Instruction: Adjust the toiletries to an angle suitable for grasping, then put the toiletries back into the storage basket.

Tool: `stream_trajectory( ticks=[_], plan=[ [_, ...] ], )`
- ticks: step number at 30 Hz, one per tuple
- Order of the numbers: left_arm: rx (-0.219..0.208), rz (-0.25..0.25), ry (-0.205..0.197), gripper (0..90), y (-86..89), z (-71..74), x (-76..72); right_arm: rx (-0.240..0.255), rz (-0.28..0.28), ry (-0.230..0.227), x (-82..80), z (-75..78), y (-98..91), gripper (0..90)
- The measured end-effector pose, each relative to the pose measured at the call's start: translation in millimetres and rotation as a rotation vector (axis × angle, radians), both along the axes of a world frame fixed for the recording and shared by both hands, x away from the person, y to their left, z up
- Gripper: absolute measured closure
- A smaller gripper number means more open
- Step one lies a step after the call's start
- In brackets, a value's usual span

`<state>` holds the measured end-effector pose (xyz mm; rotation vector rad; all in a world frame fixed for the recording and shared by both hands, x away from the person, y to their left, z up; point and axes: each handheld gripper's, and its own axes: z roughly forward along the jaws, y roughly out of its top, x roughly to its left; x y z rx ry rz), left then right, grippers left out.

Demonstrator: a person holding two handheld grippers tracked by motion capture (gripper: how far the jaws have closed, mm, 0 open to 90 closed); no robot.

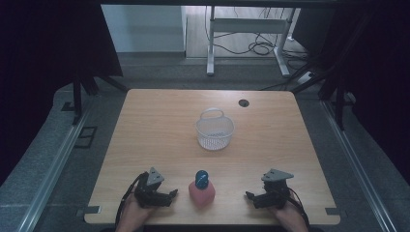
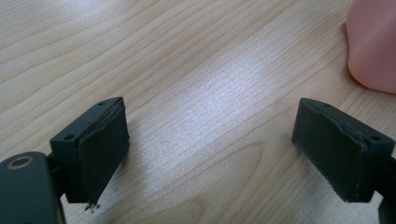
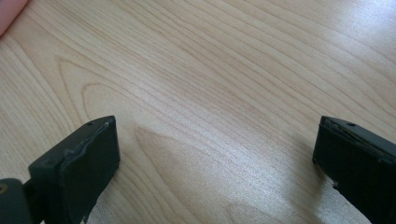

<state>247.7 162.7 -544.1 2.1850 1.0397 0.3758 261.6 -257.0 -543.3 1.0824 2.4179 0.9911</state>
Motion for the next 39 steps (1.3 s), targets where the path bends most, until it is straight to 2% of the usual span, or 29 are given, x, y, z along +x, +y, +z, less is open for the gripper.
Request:
stream_trajectory(
  ticks=[22,25,29,39],
  plan=[
    [0.0,0.0,0.0,10.5,-0.1,0.0,0.0,0.001,-0.003,0.01,-1.1,0.6,0.8,0.0],
    [0.0,0.0,0.0,10.5,0.0,0.0,0.0,0.021,-0.002,0.02,-1.5,1.9,-0.3,1.0],
    [0.0,0.0,0.0,10.5,-0.1,0.0,0.0,0.023,0.005,0.023,-2.2,3.2,-0.8,1.3],
    [0.0,0.0,0.0,10.5,-0.1,0.0,0.0,0.015,0.042,-0.002,-6.0,10.0,-0.4,1.3]
  ],
)
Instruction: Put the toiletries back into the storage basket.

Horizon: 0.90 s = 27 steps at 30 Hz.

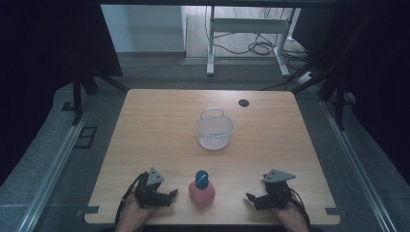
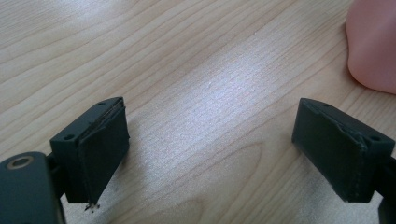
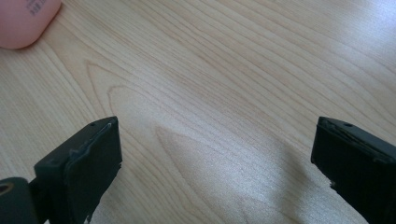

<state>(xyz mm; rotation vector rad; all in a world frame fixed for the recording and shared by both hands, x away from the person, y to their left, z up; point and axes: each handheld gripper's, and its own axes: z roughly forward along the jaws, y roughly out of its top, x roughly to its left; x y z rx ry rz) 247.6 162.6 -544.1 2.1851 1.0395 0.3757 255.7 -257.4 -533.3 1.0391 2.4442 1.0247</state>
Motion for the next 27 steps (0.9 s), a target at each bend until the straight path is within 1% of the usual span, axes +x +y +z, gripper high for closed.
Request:
stream_trajectory(
  ticks=[9,16,27],
  plan=[
    [0.0,0.0,0.0,10.5,0.0,0.0,0.0,-0.011,0.036,-0.013,-5.3,4.8,3.4,0.0],
    [0.0,0.0,0.0,10.5,0.0,0.0,0.0,-0.004,0.065,-0.014,-8.5,7.5,6.9,0.0],
    [0.0,0.0,0.0,10.5,0.0,0.0,0.0,0.038,0.088,-0.007,-11.9,13.1,10.2,0.0]
  ],
)
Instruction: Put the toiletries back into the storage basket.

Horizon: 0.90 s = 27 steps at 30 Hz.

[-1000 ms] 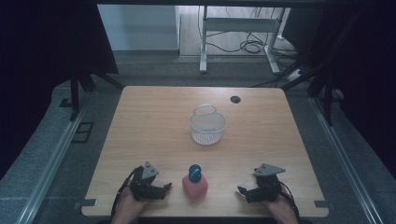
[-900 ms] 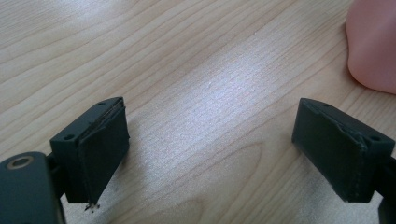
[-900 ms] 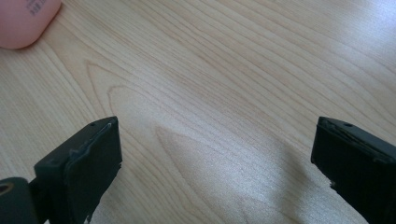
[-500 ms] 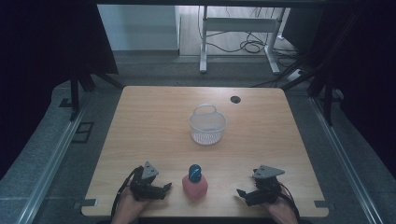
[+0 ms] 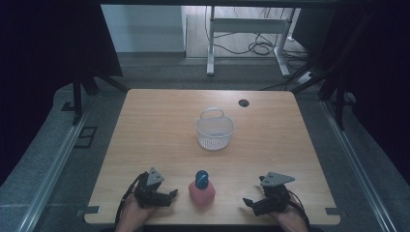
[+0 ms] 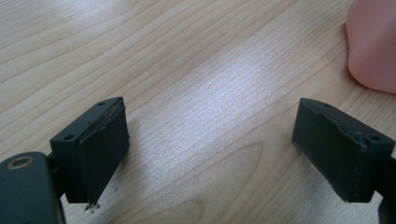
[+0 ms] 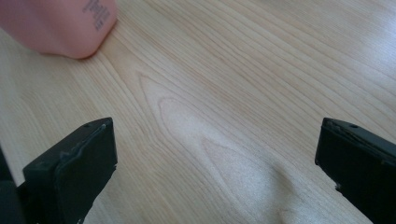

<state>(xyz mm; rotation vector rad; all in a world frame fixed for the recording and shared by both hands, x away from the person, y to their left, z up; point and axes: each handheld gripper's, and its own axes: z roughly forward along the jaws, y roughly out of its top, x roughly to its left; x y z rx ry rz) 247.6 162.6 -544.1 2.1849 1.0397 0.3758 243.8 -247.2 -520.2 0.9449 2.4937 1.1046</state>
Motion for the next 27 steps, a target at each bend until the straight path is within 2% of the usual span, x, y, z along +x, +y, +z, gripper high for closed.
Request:
stream_trajectory(
  ticks=[14,19,21,27],
  plan=[
    [0.001,-0.001,0.0,10.5,0.1,0.1,0.0,0.032,0.031,-0.001,-3.7,10.7,7.1,0.0],
    [0.001,0.0,0.0,10.5,0.1,0.0,0.0,0.049,0.037,0.012,-4.2,12.8,10.2,0.0],
    [0.001,0.0,0.0,10.5,0.0,0.0,0.0,0.075,0.046,0.025,-4.4,14.9,11.9,0.0],
    [0.001,0.0,0.0,10.5,0.0,0.0,0.0,0.077,0.069,0.027,-4.8,17.7,16.6,0.0]
  ],
)
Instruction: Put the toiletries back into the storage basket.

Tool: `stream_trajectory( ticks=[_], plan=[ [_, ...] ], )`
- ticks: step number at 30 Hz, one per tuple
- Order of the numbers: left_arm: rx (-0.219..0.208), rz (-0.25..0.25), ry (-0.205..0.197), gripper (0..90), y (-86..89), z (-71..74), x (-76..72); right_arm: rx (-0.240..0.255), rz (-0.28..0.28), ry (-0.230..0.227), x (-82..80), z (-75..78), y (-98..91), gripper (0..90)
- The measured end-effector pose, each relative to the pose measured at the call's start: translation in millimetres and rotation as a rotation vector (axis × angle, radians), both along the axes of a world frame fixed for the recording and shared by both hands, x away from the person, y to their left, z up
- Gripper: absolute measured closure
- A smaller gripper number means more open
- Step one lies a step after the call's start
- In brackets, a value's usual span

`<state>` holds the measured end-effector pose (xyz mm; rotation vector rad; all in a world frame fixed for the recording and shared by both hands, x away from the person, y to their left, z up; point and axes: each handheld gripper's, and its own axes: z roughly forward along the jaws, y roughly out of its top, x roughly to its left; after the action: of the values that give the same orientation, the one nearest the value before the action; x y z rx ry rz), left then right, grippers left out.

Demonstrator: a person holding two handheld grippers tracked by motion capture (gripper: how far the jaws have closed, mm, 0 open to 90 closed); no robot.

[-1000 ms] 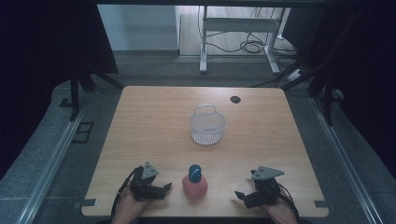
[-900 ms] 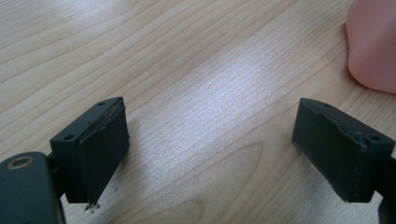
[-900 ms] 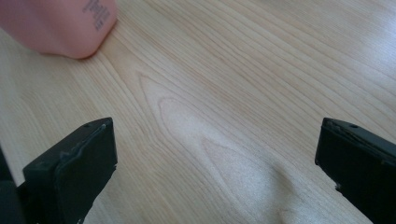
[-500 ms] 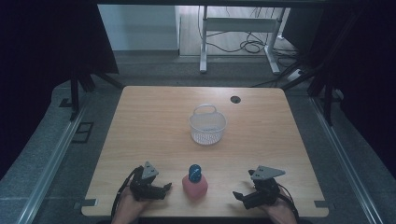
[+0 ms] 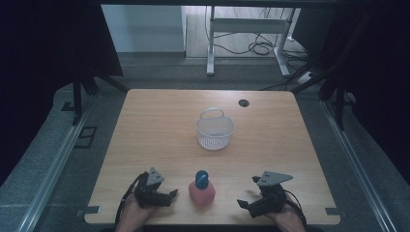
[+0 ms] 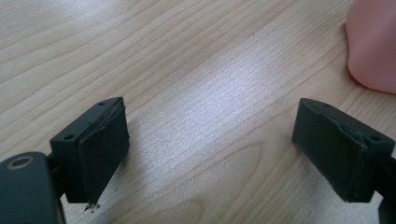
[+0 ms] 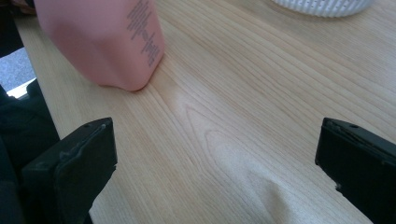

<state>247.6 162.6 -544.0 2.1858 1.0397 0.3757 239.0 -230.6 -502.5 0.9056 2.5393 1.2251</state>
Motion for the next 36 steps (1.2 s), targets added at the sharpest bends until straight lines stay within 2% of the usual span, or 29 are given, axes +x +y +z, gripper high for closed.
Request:
stream_trajectory(
  ticks=[5,21,28,36],
  plan=[
    [0.0,0.0,0.0,10.5,0.0,0.0,0.0,-0.006,0.02,-0.003,-0.6,2.9,5.6,0.0],
    [0.001,-0.001,0.0,10.5,0.0,0.0,0.1,0.031,0.055,-0.009,-2.2,16.6,23.6,0.0],
    [0.0,0.0,0.0,10.5,0.0,0.0,0.1,0.063,0.075,-0.01,-0.2,24.9,33.2,3.2],
    [-0.005,0.004,-0.001,10.5,-0.4,-0.2,-0.1,0.066,0.109,-0.018,1.4,32.3,45.3,6.8]
  ],
)
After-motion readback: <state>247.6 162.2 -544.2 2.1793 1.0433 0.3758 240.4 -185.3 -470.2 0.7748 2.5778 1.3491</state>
